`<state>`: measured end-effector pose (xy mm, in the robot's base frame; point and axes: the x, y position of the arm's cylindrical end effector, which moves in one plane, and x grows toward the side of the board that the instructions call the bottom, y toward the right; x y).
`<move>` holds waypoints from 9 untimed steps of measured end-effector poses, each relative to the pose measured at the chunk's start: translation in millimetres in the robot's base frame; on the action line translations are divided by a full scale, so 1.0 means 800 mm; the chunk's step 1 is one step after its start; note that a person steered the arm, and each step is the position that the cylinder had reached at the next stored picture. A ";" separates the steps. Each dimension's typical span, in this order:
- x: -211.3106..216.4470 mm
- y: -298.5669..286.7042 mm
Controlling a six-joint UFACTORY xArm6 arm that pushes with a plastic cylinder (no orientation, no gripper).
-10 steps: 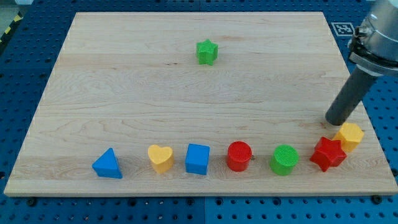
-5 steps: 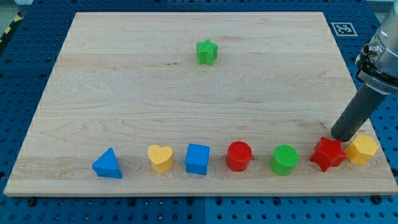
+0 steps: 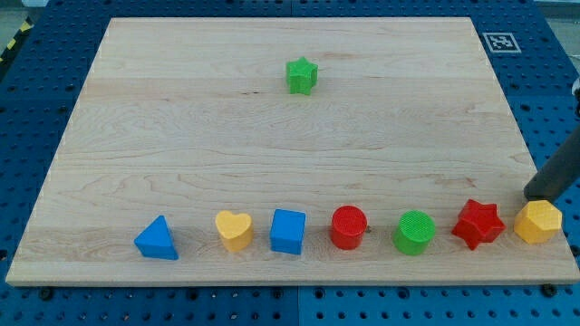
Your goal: Push the yellow hexagon to the right side of the red star
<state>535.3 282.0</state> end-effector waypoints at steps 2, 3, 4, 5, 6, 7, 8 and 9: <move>0.012 0.018; 0.013 0.025; 0.017 0.030; 0.018 0.030; 0.020 0.030; 0.021 0.020; 0.021 -0.008; 0.019 -0.031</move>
<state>550.6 257.1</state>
